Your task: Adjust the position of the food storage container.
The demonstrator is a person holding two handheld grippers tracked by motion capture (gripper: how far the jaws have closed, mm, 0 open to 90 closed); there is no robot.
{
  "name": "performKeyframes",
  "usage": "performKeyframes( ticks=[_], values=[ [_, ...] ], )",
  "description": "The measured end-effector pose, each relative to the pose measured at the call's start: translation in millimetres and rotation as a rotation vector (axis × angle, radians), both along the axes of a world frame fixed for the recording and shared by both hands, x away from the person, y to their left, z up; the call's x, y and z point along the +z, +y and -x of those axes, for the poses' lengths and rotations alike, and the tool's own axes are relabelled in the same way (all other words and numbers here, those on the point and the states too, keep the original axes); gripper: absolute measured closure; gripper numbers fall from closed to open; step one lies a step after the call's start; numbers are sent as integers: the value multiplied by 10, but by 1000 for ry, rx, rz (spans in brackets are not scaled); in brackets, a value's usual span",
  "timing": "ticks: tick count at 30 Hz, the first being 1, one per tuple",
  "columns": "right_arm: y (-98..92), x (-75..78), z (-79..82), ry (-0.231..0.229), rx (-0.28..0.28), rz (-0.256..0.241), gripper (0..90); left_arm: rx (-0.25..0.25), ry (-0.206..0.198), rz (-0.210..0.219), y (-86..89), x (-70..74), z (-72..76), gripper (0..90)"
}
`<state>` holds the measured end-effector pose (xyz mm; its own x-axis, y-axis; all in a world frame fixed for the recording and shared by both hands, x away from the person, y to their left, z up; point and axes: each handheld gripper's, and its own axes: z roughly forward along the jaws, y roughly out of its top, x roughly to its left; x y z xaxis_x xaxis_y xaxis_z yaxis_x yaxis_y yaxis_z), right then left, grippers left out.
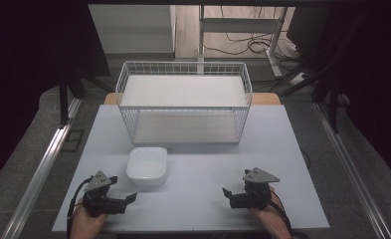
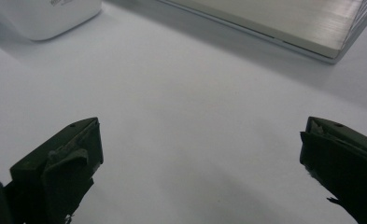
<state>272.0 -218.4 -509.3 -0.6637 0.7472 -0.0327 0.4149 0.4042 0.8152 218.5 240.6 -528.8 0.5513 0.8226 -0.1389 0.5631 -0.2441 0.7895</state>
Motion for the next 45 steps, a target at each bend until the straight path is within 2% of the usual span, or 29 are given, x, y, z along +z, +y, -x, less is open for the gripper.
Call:
performKeyframes(
  ticks=[2,4,7,8,9,13,19,23,26,27,30,36,37,38,39,40,41,45],
  values=[
    [1,4,-1,-3,-8,2,0,-1,-3,-2,6,-2,-3,31],
    [-14,2,-19,12,-34,5,0,-1,8,4,17,-3,-20,31],
    [-33,1,-35,31,-42,-5,0,-2,8,-2,19,0,-24,31],
    [-52,4,-53,62,-29,-17,0,1,11,-5,21,0,-29,32],
    [-60,5,-57,69,-20,-24,0,1,11,-5,21,0,-29,33],
    [-69,15,-60,75,-16,-38,0,-2,28,-16,34,-6,-42,37],
    [-58,20,-55,81,-6,-40,0,-6,27,-14,52,10,-36,27],
    [-50,18,-59,90,1,-34,0,-14,29,13,101,34,-36,33],
    [-44,13,-65,104,-1,-24,0,14,25,-5,134,55,-34,77],
    [-39,8,-68,110,-2,-19,9,21,25,-23,159,66,-35,104],
    [-47,21,-72,116,-11,-32,56,44,25,-37,210,83,-52,186],
    [-69,60,-77,104,-30,-38,116,75,25,-19,306,100,-126,257],
    [-70,74,-78,103,-35,-39,141,90,26,-1,352,103,-174,276],
    [-70,74,-78,103,-35,-39,141,90,26,-1,352,103,-174,297],
    [-64,88,-78,103,-31,-33,160,107,26,22,394,104,-227,318],
    [-57,94,-76,105,-26,-31,172,107,26,22,394,104,-227,345],
    [-50,97,-77,107,-19,-26,179,113,30,43,428,94,-287,391],
    [-20,102,-80,116,-2,-15,213,138,35,59,449,74,-369,535]
  ],
)
